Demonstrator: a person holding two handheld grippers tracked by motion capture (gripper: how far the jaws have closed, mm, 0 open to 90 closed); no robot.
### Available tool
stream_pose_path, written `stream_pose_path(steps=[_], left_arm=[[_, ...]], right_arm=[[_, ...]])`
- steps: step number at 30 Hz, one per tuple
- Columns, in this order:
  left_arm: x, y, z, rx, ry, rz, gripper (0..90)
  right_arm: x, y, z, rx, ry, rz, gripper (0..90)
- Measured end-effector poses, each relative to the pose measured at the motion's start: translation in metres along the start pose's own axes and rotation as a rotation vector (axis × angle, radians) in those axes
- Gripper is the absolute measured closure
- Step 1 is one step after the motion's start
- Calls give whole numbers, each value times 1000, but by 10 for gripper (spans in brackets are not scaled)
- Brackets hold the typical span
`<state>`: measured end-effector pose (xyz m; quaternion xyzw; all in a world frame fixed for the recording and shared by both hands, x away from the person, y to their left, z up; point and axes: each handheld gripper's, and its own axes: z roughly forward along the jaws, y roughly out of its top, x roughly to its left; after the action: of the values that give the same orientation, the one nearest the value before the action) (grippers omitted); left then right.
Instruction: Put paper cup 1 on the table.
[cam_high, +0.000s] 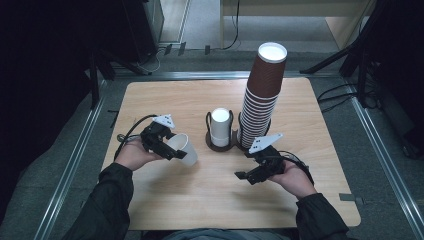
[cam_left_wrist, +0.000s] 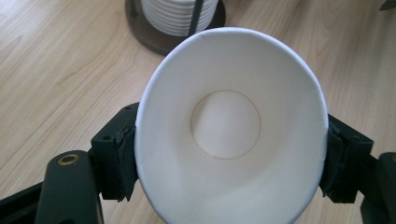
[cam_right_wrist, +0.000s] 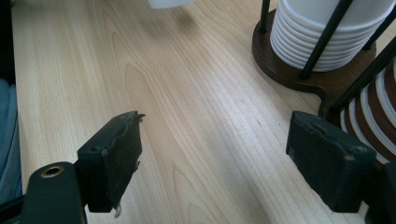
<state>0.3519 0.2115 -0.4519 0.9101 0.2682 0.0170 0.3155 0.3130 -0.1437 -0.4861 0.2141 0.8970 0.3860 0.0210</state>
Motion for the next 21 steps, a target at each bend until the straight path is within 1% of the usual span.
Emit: stream_pose_path(steps=[4, 5, 6, 10, 12, 14, 17, 20, 21], left_arm=[[7, -3, -3, 8, 46, -14, 220], [9, -4, -4, 12, 55, -27, 220], [11, -5, -5, 12, 63, -30, 218], [18, -9, -8, 4, 78, -57, 216], [23, -11, -10, 2, 91, -81, 215], [26, -12, -13, 12, 122, -83, 214], [34, -16, -18, 5, 138, -110, 214], [40, -22, -21, 10, 164, -123, 214], [43, -24, -22, 14, 165, -128, 213]], right_arm=[[0, 0, 0, 5, -2, 0, 187], [0, 0, 0, 7, -3, -2, 187], [0, 0, 1, 8, -2, -3, 188], [0, 0, 2, 13, 0, -3, 187], [0, 0, 2, 15, 0, -2, 188], [0, -1, 2, 16, -2, -3, 188], [-1, -1, 2, 16, -2, -3, 187], [-1, -1, 2, 16, -1, -2, 188], [-1, -1, 2, 17, -1, -1, 187]])
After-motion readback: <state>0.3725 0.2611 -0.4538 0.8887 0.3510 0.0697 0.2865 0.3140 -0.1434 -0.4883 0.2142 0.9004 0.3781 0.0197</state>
